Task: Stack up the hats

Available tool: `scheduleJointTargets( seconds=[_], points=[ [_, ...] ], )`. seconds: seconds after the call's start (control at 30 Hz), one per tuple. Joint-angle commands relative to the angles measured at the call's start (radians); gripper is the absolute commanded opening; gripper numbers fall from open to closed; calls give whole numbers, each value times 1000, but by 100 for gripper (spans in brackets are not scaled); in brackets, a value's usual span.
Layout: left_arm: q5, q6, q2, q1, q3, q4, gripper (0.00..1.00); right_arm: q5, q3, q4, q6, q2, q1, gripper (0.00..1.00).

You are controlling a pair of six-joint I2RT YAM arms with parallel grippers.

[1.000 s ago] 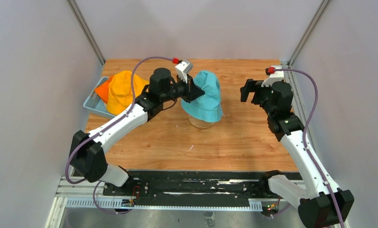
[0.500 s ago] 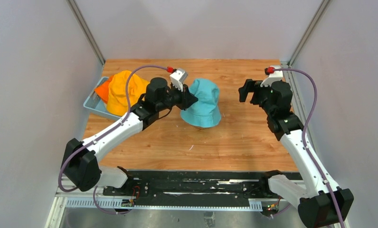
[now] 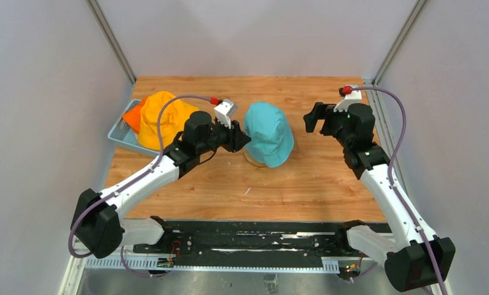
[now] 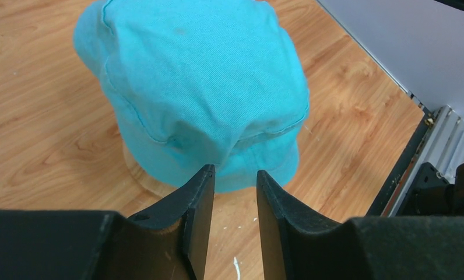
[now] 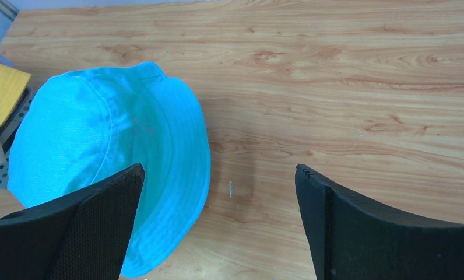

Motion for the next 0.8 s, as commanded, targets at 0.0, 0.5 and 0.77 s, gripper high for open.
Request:
scheduleJointTargets(
  seconds=[0.0, 0.5, 0.77],
  points=[
    [-76, 3, -60, -8, -9, 24, 38, -63, 20, 38, 17, 7, -2, 100],
    [-1107, -137, -158, 23, 116, -235, 88, -23, 69, -5, -49, 25, 81, 100],
    [-960, -373, -35, 312, 215, -338, 82, -17, 73, -27, -70, 8, 82, 100]
  ],
)
